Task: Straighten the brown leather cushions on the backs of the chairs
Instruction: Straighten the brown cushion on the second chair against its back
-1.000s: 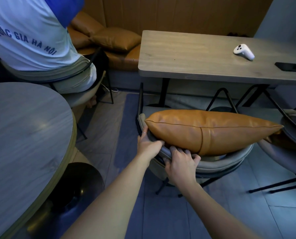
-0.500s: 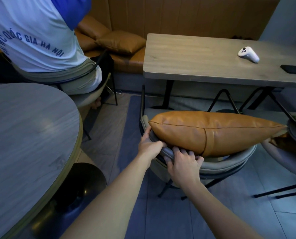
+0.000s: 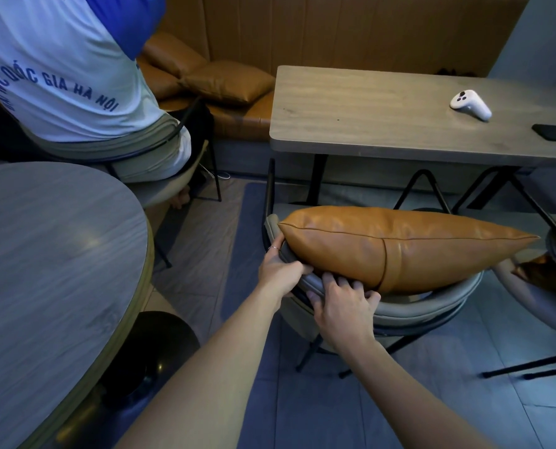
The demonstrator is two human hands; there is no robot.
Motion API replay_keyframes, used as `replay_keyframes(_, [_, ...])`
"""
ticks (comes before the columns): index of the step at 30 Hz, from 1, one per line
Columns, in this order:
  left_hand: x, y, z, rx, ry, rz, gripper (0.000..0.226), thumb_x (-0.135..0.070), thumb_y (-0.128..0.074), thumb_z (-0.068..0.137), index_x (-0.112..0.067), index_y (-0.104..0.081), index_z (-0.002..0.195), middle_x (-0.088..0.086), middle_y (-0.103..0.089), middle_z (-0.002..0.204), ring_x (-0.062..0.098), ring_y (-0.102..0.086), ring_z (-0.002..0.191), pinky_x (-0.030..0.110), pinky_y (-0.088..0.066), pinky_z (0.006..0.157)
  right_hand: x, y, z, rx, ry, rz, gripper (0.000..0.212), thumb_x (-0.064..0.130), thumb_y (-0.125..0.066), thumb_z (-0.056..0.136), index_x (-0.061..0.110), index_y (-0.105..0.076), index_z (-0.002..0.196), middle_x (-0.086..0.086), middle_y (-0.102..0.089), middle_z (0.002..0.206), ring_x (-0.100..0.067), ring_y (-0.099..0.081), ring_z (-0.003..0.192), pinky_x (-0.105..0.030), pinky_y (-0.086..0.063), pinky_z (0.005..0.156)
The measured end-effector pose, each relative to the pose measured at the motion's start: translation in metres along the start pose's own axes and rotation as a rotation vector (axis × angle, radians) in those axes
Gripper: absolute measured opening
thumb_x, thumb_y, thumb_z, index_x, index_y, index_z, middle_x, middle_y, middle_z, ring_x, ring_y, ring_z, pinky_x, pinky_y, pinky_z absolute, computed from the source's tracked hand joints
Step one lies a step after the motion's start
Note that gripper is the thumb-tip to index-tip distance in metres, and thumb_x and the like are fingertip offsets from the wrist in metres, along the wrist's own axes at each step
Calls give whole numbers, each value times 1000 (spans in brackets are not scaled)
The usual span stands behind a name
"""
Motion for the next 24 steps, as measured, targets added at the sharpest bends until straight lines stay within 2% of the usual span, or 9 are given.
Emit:
replay_keyframes(2, [2,0,0,2,7,8,94,-6,-80,79,-53,-38,149,-2,-58,135,28,-60,122,50,-55,100,-2,-2,-1,-29,7,40,26,39,-74,83,15,-67,90,-8,-72,79,-38,-62,80,-46,-32,74])
replay_keyframes(4, [3,-1,0,-1,11,30,97,-10,-82,77,-56,-35,150,-3,-54,142,29,-56,127,52,-53,103,-6,-3,-1,-54,9,89,24,38,-73,83,16,-65,85,-7,-71,77,-37,-61,80,-44,-28,74])
replay_keyframes(11, [7,-6,7,9,9,85,106,-26,-85,62,-62,-33,147,-3,-51,146,30,-54,131,55,-51,105,-13,1,3,-55,20,105,23,41,-68,89,18,-64,88,-5,-72,84,-34,-60,88,-43,-26,76])
replay_keyframes(18, [7,-5,5,33,4,80,103,-23,-86,71,-58,-30,150,-3,-46,151,29,-51,134,55,-49,107,-15,6,3,-49,3,121,22,41,-66,90,18,-65,89,-4,-72,86,-34,-60,91,-44,-25,78])
replay_keyframes(24, [8,-8,6,47,-1,77,101,-22,-85,72,-58,-30,150,-2,-50,149,29,-52,134,54,-49,108,-18,6,4,-48,30,107,21,39,-68,89,18,-65,88,-5,-72,83,-35,-60,89,-43,-26,77])
Point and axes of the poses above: each hand's wrist, its own z-axis towards the middle knuckle, its own y-axis out of the back of the hand, x = y × z, the point moved 4 cm from there along z, towards the middle knuckle
